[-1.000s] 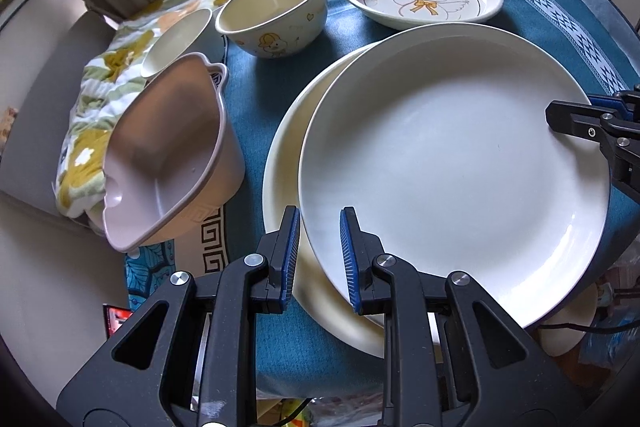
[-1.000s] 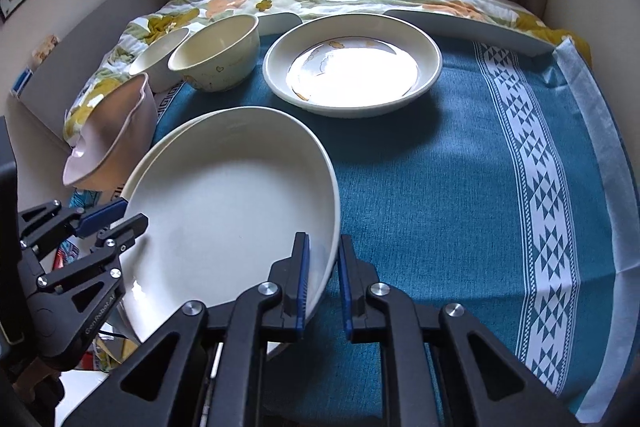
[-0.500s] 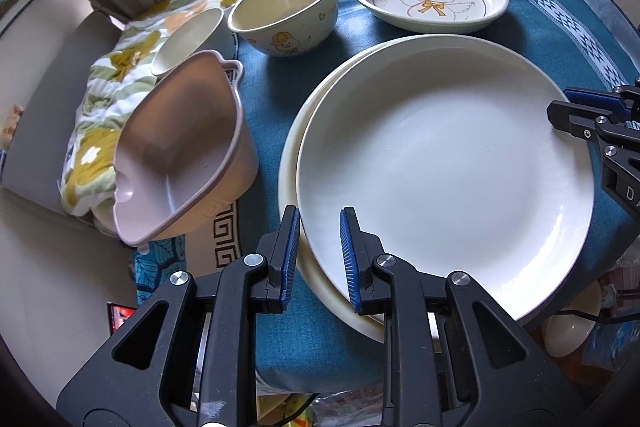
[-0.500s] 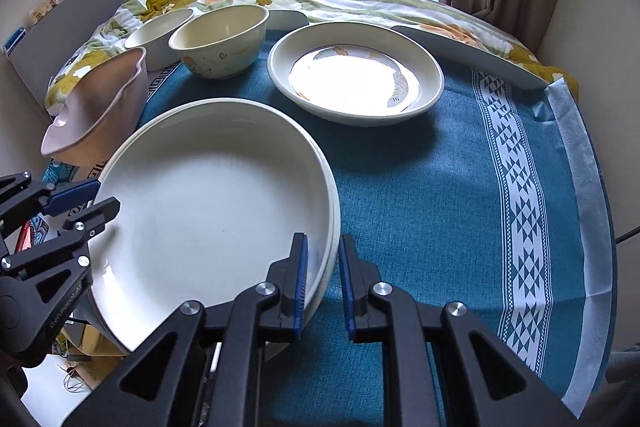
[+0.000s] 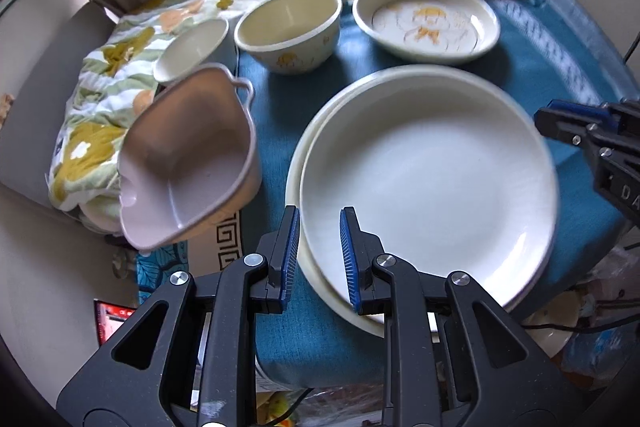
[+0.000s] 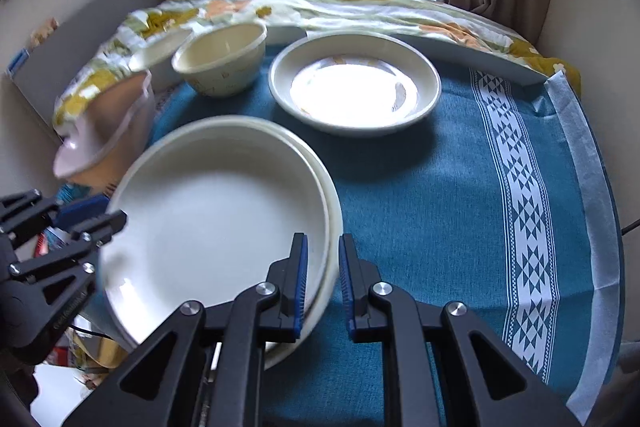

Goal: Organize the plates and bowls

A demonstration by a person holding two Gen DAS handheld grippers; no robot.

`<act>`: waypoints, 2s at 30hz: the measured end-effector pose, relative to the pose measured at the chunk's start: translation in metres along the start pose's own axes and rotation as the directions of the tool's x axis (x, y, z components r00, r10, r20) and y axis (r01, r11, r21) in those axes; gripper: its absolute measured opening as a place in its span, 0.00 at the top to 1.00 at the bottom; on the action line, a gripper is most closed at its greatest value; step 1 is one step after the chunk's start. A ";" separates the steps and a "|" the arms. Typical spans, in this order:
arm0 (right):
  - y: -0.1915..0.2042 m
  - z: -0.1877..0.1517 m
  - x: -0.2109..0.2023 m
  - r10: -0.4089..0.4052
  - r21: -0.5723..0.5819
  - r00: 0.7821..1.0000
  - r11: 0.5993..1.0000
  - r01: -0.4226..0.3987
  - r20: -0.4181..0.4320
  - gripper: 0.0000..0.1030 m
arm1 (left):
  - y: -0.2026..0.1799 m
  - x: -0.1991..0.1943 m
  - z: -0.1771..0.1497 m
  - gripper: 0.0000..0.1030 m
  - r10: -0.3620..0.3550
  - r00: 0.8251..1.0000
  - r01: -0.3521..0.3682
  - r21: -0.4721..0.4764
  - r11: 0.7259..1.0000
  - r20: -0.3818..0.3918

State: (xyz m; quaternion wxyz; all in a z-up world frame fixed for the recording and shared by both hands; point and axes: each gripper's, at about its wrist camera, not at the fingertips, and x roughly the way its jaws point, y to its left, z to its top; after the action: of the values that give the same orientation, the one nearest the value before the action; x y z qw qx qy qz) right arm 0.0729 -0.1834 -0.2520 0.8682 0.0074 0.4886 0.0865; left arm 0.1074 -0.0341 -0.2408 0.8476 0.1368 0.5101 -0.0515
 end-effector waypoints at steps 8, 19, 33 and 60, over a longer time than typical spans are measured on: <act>-0.034 0.051 -0.054 0.088 0.077 0.989 0.992 -0.098 0.119 0.58 | 0.012 -0.048 0.063 0.00 -0.139 0.977 0.155 -0.087 0.984 0.162; -0.111 0.121 -0.021 0.101 -0.011 0.995 0.995 -0.101 0.020 0.00 | -0.002 0.017 0.125 0.01 -0.343 0.933 0.359 -0.285 0.889 0.107; -0.153 0.165 0.129 0.342 -0.092 0.906 0.923 -0.374 -0.250 0.45 | -0.022 0.134 0.144 0.55 -0.296 0.954 0.219 -0.574 0.789 -0.043; -0.160 0.168 0.134 0.402 -0.064 0.880 0.901 -0.429 -0.252 0.89 | -0.013 0.116 0.147 0.89 -0.251 0.967 0.185 -0.579 0.794 -0.036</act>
State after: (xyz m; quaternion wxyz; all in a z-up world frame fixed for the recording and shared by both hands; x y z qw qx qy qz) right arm 0.3063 -0.3075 -0.2929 0.7650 0.0507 0.5677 0.2998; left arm 0.2839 -0.0823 -0.2799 0.8082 -0.1802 0.5604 0.0139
